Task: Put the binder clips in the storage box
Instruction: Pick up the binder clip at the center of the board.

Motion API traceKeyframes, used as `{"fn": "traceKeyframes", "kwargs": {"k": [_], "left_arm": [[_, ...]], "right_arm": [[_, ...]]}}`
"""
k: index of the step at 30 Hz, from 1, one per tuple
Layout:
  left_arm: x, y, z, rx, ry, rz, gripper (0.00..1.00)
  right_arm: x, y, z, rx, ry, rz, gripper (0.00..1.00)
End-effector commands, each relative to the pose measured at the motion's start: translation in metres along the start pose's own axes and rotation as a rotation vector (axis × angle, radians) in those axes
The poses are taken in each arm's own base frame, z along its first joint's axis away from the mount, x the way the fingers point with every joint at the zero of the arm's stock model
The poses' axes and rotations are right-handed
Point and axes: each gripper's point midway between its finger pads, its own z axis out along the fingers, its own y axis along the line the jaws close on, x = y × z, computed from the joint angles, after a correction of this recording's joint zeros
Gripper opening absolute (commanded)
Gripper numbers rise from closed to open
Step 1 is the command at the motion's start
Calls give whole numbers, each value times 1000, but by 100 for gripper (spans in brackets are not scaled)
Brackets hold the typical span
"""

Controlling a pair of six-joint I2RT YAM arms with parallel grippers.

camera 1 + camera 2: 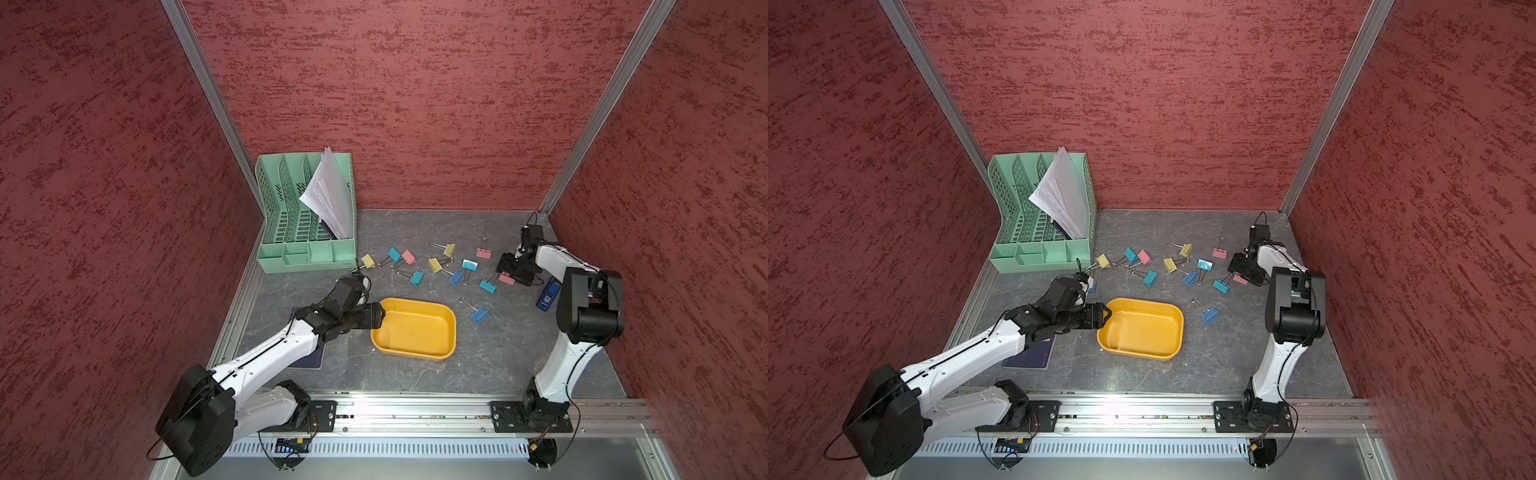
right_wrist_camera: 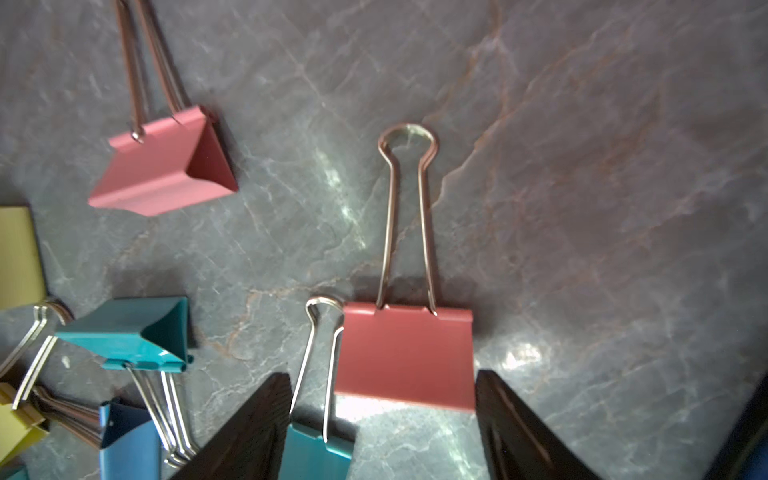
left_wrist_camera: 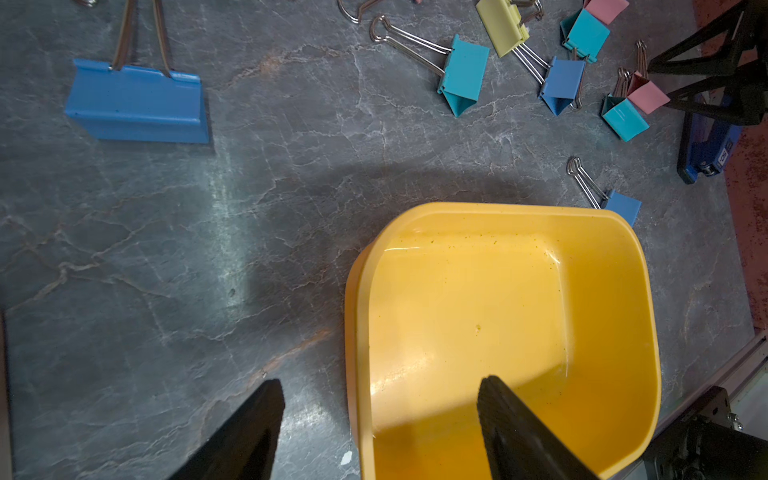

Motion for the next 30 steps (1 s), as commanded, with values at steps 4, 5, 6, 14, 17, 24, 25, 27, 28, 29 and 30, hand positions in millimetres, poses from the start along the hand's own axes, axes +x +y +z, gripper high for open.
{"fn": "traceKeyframes", "kwargs": {"k": [4, 5, 6, 14, 17, 24, 25, 27, 28, 29, 30], "left_arm": [[4, -7, 9, 24, 14, 29, 78], [4, -7, 10, 25, 15, 29, 78], [5, -7, 10, 25, 18, 30, 78], [4, -8, 10, 27, 17, 35, 78], [5, -8, 13, 27, 23, 37, 78], [8, -8, 18, 26, 38, 35, 78], [8, -8, 19, 24, 38, 35, 78], [8, -7, 18, 23, 38, 36, 78], [9, -7, 18, 21, 38, 37, 78], [8, -7, 18, 21, 35, 38, 78], [9, -6, 18, 18, 37, 37, 78]], "right_arm": [[12, -18, -7, 75, -17, -24, 74], [14, -19, -5, 78, -14, -24, 74], [14, -20, -4, 81, -11, -22, 74], [4, -11, 0, 54, -26, -6, 73], [1, -9, 2, 52, -19, -11, 73], [-2, -2, 7, 31, -18, -9, 74], [-2, -1, 8, 37, -16, -11, 74], [-3, 0, 11, 38, -9, -15, 74], [-4, -1, 12, 42, -7, -14, 74], [-4, -1, 14, 43, -3, -13, 74], [-4, 0, 14, 43, -3, -12, 74]]}}
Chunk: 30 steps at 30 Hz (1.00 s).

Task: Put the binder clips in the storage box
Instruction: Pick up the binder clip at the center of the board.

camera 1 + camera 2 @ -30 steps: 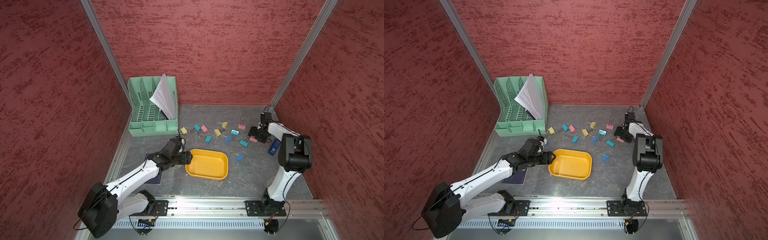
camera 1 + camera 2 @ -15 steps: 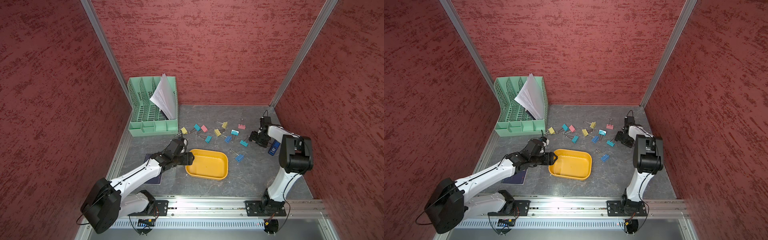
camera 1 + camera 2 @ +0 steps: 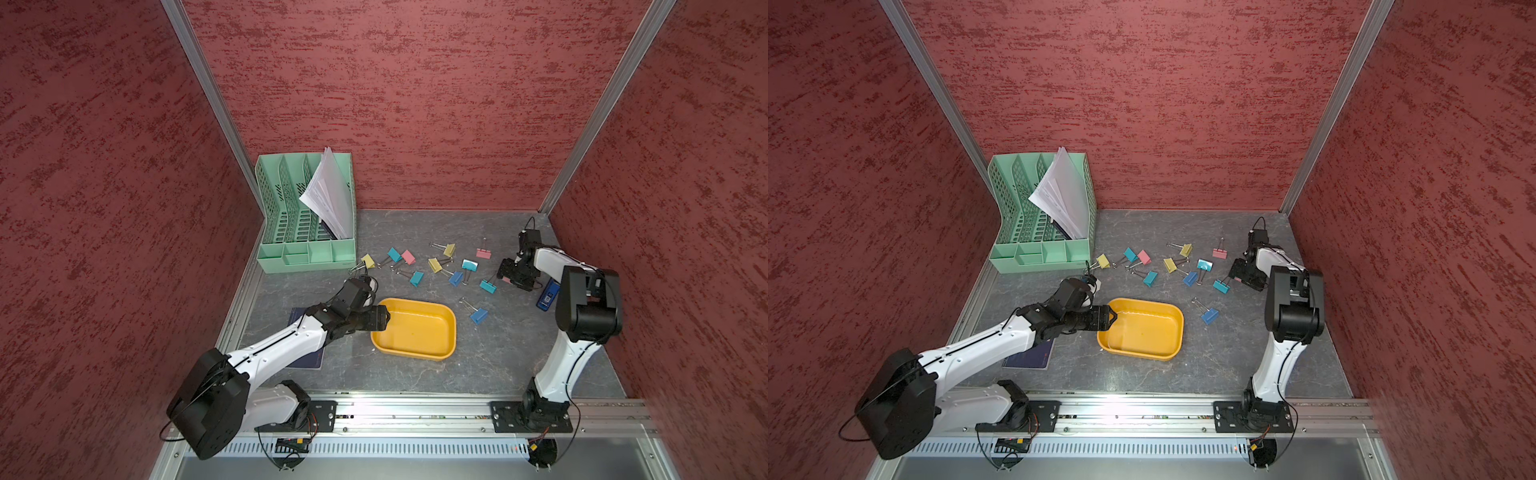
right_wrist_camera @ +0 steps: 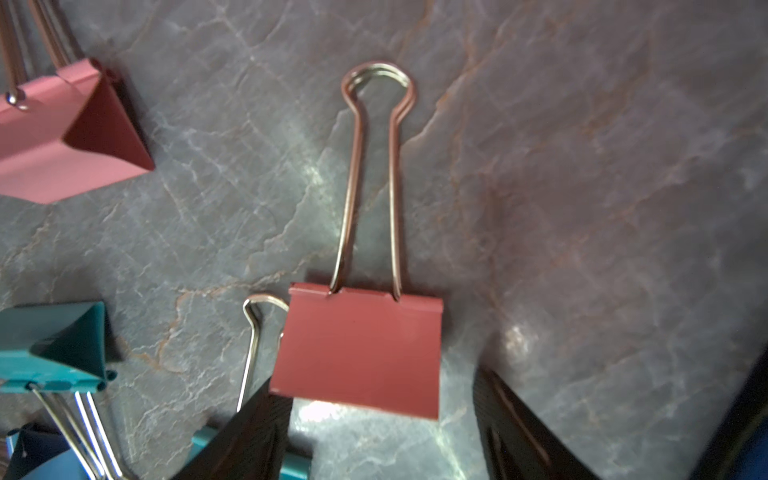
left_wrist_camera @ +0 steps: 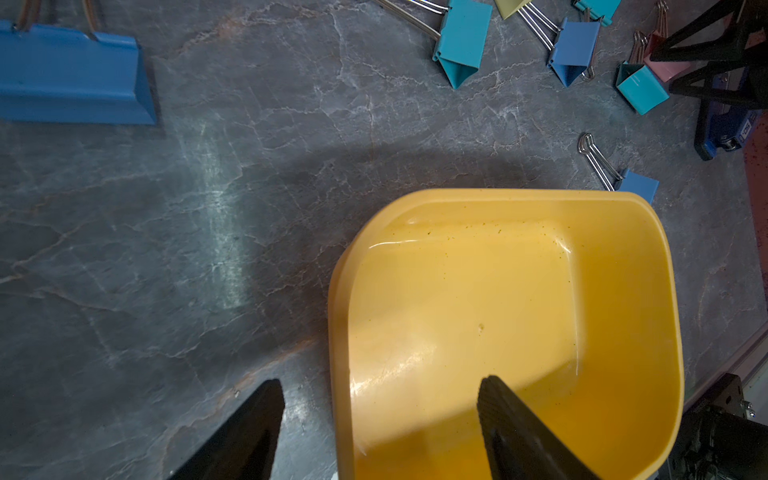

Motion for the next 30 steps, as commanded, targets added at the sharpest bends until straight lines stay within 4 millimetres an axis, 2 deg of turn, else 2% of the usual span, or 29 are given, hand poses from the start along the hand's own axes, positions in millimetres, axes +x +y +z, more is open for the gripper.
{"fn": "traceKeyframes", "kwargs": {"k": [1, 12, 19, 21, 26, 30], "left_arm": [[2, -1, 1, 9, -2, 21, 78], [3, 1, 1, 3, 0, 22, 78], [4, 2, 2, -3, 2, 24, 78], [3, 3, 2, -6, 0, 24, 78], [4, 3, 3, -8, 1, 24, 78], [5, 4, 3, -9, 3, 24, 78]], "right_arm": [[-9, 7, 2, -7, -18, 1, 74], [-13, 8, 10, 9, -14, 2, 75], [-11, -2, 13, 57, -16, -6, 67], [-11, -4, 11, 68, -22, -6, 61], [-13, -5, 0, 71, -57, -12, 56], [-20, -1, -25, 49, -120, -21, 54]]}}
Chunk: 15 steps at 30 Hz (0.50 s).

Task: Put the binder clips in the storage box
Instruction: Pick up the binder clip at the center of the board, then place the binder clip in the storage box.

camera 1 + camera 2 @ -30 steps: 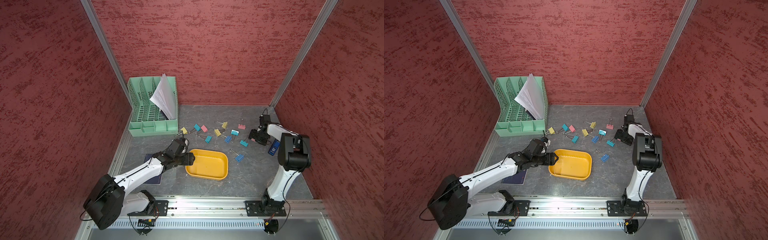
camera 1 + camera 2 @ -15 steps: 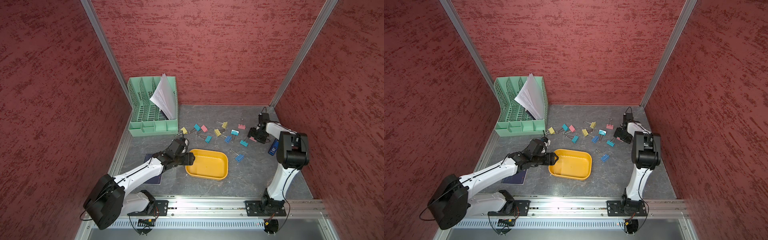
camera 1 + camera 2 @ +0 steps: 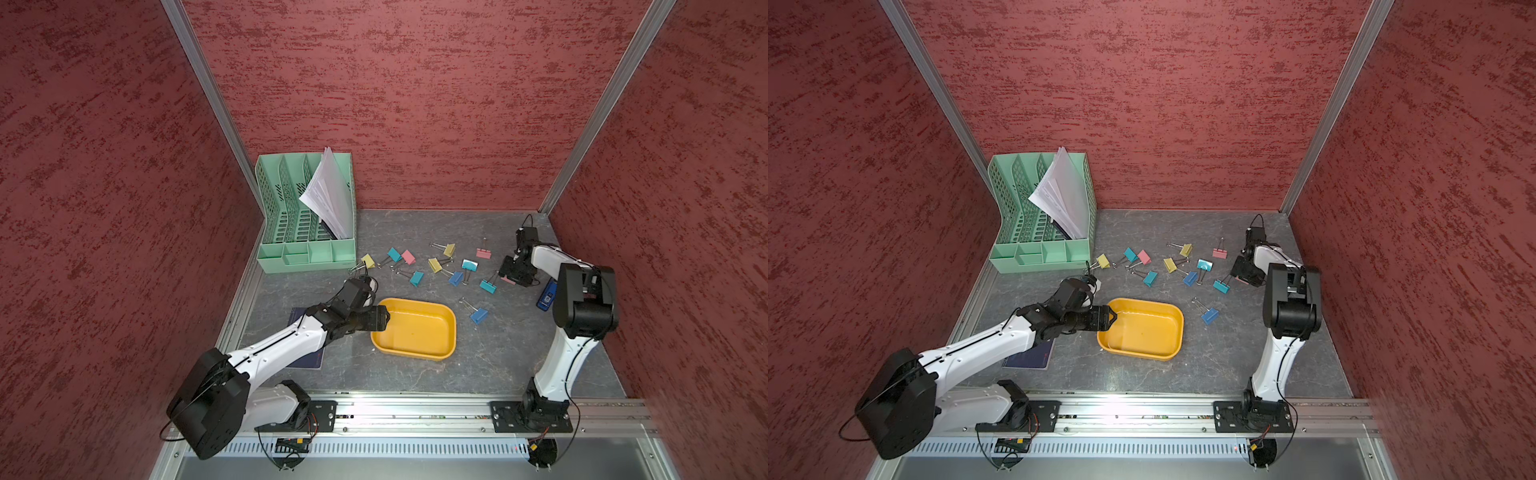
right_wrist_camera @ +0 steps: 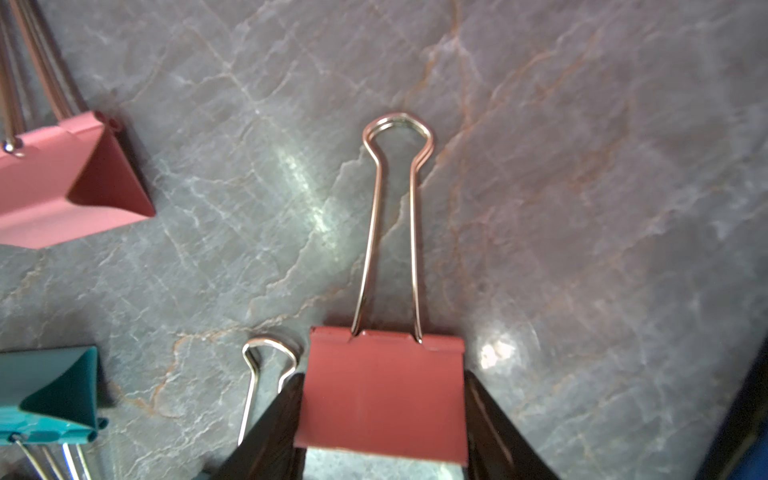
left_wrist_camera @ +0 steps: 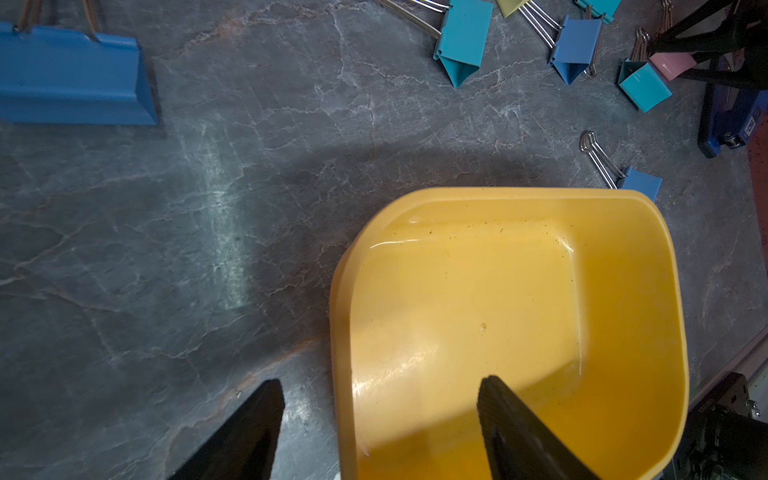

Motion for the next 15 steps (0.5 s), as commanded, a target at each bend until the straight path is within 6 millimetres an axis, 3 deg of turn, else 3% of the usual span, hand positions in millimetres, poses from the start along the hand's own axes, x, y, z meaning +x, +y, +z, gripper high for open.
{"fn": "traceKeyframes", "kwargs": {"k": [1, 5, 8, 11, 15], "left_arm": [[3, 2, 3, -4, 1, 16, 78], [4, 3, 4, -6, 4, 14, 78], [5, 3, 5, -7, 6, 9, 78], [6, 3, 7, -10, 8, 9, 78], [6, 1, 11, -14, 16, 12, 78]], "right_arm": [[-11, 3, -34, -4, -98, -21, 54], [-7, 18, -69, -56, -156, -64, 51], [10, 38, -97, -109, -187, -123, 50], [40, 67, -124, -184, -191, -204, 49], [98, 113, -165, -343, -178, -314, 49]]}}
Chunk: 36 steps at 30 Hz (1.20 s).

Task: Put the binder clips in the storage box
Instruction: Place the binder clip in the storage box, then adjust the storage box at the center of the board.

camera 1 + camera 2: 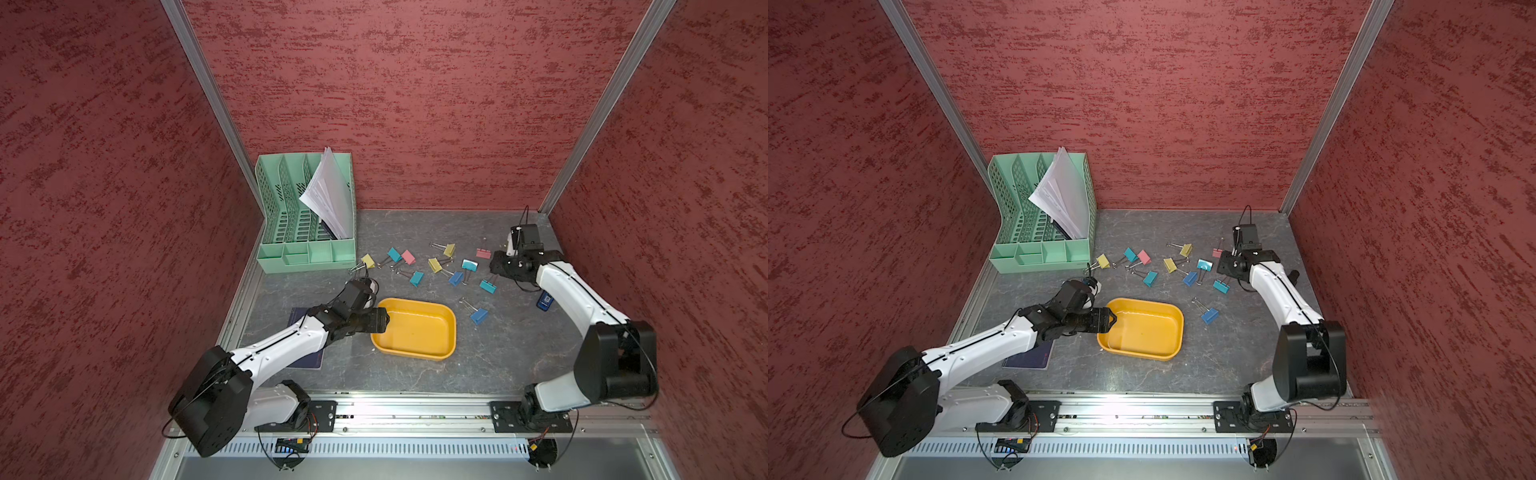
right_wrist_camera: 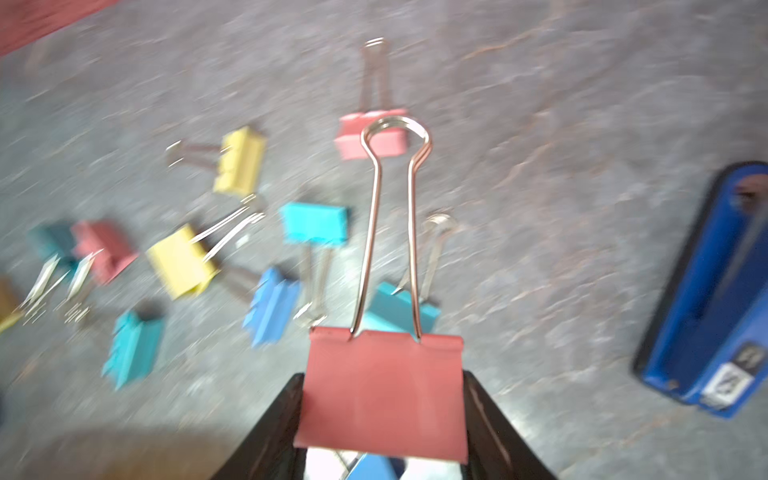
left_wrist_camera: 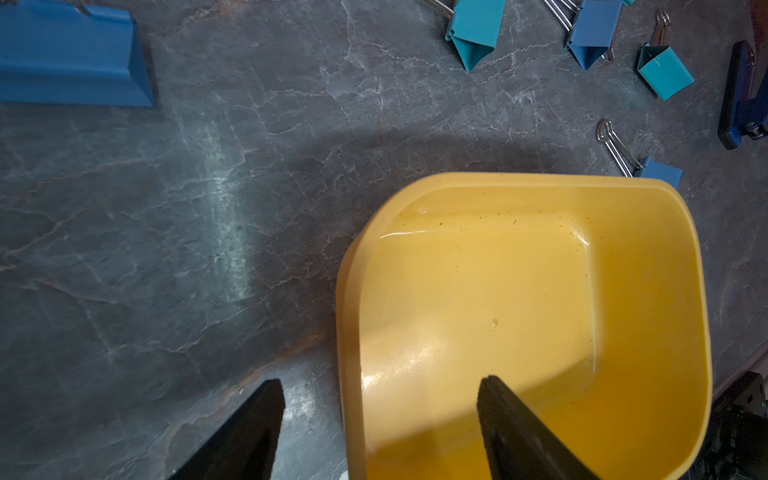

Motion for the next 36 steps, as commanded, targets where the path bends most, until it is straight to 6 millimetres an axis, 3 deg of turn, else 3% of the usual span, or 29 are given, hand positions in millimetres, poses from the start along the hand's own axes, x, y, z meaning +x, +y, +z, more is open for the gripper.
{"fn": "traceKeyframes", "kwargs": {"k": [1, 5, 9, 12, 17, 20, 24, 28, 32, 34, 36], "left_arm": [[0, -3, 6, -1, -5, 12, 78], [4, -3, 13, -17, 7, 20, 77], [9, -4, 18, -27, 16, 25, 71], [13, -4, 21, -37, 26, 28, 71], [20, -6, 24, -51, 32, 33, 70], [24, -7, 25, -56, 36, 33, 69], [31, -8, 26, -58, 47, 36, 65], [42, -7, 28, -60, 69, 36, 61], [58, -12, 29, -51, 98, 28, 58], [64, -19, 28, -40, 99, 16, 58], [68, -25, 26, -29, 92, 2, 59]], "right_arm": [[48, 64, -34, -165, 42, -90, 50], [105, 118, -60, -304, 98, -170, 49], [157, 154, -70, -384, 170, -238, 50], [189, 167, -63, -388, 227, -284, 50], [224, 172, -36, -367, 314, -312, 50], [233, 170, -25, -337, 334, -328, 64], [215, 154, -20, -271, 284, -334, 79], [166, 126, -32, -269, 204, -245, 80], [101, 59, -33, -91, 98, -140, 77], [75, 27, -22, -54, 93, -39, 76], [56, 10, -5, -65, 99, 51, 75]]}}
